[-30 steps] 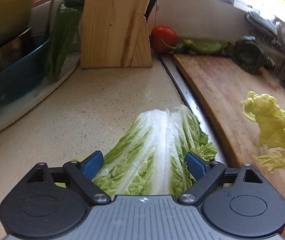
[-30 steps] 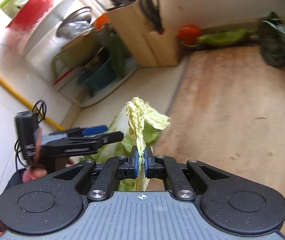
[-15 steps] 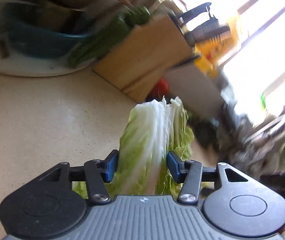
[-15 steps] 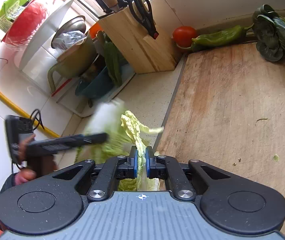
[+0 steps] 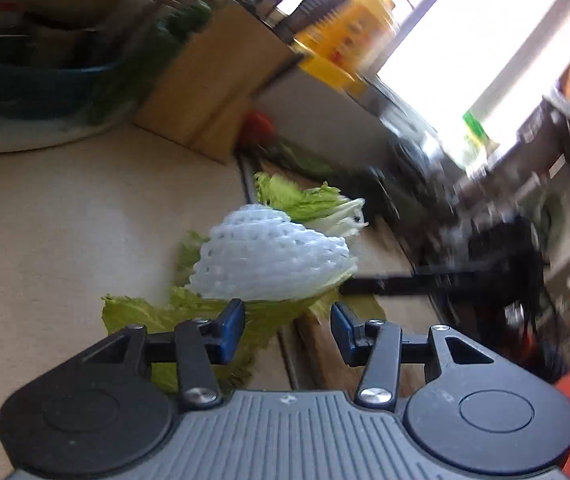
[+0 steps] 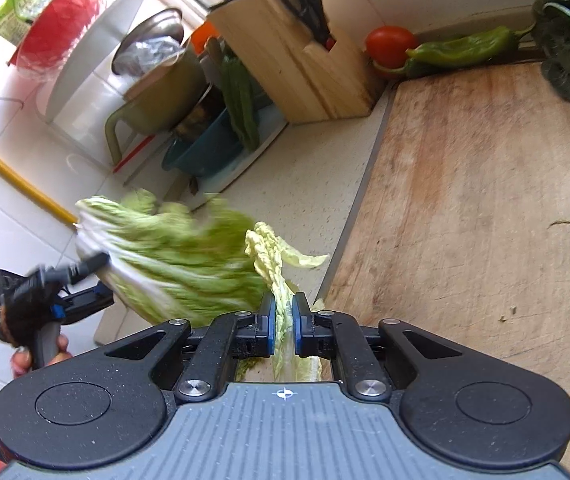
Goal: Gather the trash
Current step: 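Close the left tool on the white foam net beside the cabbage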
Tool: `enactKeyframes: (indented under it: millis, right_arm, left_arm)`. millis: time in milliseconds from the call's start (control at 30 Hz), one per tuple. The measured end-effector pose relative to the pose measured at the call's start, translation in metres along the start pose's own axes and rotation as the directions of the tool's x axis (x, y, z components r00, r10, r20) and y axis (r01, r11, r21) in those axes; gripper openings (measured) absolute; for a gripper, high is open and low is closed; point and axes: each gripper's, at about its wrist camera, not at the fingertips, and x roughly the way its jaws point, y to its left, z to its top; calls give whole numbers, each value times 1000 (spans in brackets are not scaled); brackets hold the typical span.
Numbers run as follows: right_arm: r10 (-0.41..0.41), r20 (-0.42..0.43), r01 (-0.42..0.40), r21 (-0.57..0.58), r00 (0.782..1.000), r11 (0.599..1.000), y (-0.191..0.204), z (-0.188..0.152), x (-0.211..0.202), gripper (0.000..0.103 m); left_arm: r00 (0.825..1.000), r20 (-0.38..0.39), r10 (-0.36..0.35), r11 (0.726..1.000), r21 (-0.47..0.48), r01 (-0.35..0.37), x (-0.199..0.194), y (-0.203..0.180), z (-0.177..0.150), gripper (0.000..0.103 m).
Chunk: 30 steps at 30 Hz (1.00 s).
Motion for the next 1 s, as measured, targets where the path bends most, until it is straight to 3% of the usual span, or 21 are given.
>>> enactKeyframes:
  millis: [67, 133, 267, 400, 467, 533, 567, 600, 633, 667, 700, 767, 833, 867, 900, 967, 1000]
  right_arm:
    - [-1, -15, 1, -6, 1000, 1000, 1, 2, 3, 14]
    - [-10, -18, 10, -18, 1000, 1000, 2, 4, 3, 15]
    - [-39, -36, 38, -18, 999, 999, -4, 5, 5, 15]
    - [-43, -43, 42, -14, 998, 999, -5, 3, 8, 15]
    - [-25, -45, 25, -7, 999, 1000, -3, 4, 10, 15]
    - [-13, -36, 12, -14, 999, 1000, 0, 5, 11, 18]
    - [-7, -31, 7, -17, 999, 1000, 2, 6, 12, 18]
    - [-3, -28, 2, -14, 1000, 1000, 2, 7, 13, 20]
    - [-3, -28, 3, -10, 1000, 1000, 2, 8, 14, 21]
    - [-5, -28, 5, -7, 1000, 1000, 1, 9, 14, 21]
    - [-8, -27, 8, -3, 1000, 1000, 0, 10, 15, 21]
    - [-3, -28, 4, 11, 1000, 1000, -4, 12, 17, 21]
    - [-7, -30, 7, 20, 1000, 1000, -5, 14, 20, 21]
    - [-7, -30, 8, 18, 1000, 1000, -5, 15, 21, 21]
    - [-2, -30, 3, 18, 1000, 1000, -5, 16, 22, 21]
    - [2, -34, -1, 18, 999, 1000, -5, 16, 25, 22]
    - [-7, -38, 7, 12, 999, 1000, -5, 17, 26, 23]
  left_arm:
    - [994, -55, 95, 986, 140, -86, 22, -25, -11, 44]
    - [977, -56, 206, 947, 261, -185, 35, -38, -23, 44]
    - [973, -25, 231, 934, 284, -214, 34, -40, -22, 45]
    - [948, 36, 318, 844, 446, -300, 39, -58, -17, 55]
    - [926, 111, 362, 759, 541, -362, 44, -67, -19, 67]
    - [878, 213, 429, 624, 632, -459, 52, -77, -21, 86]
    - [855, 265, 446, 553, 670, -496, 54, -81, -24, 91]
    - [844, 303, 443, 498, 699, -513, 57, -83, -26, 99]
    - [844, 329, 423, 456, 728, -512, 60, -84, -28, 102]
    - [854, 332, 401, 434, 752, -496, 64, -84, -28, 102]
    - [863, 314, 396, 430, 767, -477, 71, -85, -25, 102]
    - [892, 257, 372, 447, 792, -415, 84, -86, -22, 102]
    - [897, 211, 389, 463, 797, -389, 102, -81, -20, 102]
    - [899, 174, 401, 484, 794, -369, 110, -75, -18, 100]
    - [904, 133, 405, 519, 781, -348, 116, -69, -15, 93]
    - [922, 67, 381, 628, 713, -312, 119, -54, -4, 86]
    - [931, 36, 362, 670, 685, -287, 120, -49, 2, 81]
